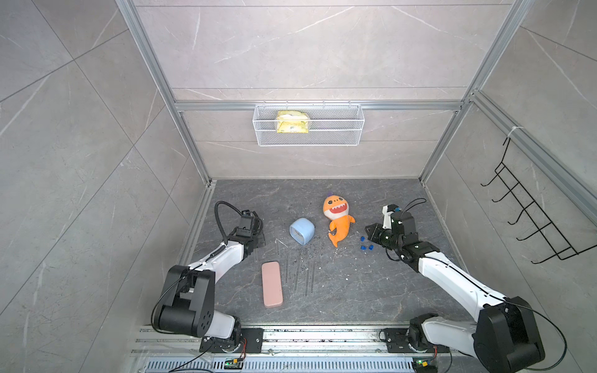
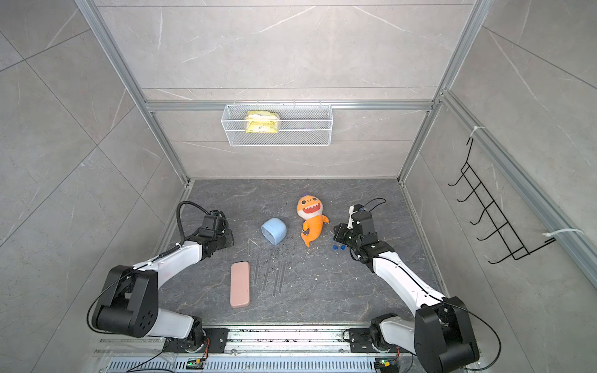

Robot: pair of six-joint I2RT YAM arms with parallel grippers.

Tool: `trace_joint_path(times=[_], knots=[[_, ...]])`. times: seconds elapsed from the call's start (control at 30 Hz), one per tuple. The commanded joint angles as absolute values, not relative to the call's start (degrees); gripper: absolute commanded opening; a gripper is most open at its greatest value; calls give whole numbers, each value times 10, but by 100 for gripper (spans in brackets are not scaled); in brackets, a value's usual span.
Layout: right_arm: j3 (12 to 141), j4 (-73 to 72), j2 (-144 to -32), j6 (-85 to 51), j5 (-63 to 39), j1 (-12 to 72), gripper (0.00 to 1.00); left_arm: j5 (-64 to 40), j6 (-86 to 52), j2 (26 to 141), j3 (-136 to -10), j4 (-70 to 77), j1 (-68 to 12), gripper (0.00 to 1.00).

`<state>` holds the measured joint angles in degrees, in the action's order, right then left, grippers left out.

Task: Remove stoppers from test tubes
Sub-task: Place the test tube at the center of the board.

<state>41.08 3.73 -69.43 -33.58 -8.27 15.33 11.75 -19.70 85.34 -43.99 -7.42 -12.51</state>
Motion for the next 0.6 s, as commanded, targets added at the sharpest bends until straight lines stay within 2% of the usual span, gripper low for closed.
trace_joint_path(times=[0.0, 0.43, 0.57], knots=[[394, 51, -682, -336, -67, 151, 0, 101, -206, 893, -474, -41, -123, 0], [378, 31, -702, -344, -58, 147, 0, 78, -205, 996, -532, -56, -121, 0], [380, 30, -708, -346, -54, 146, 0, 78, -208, 995, -538, -69, -122, 20]])
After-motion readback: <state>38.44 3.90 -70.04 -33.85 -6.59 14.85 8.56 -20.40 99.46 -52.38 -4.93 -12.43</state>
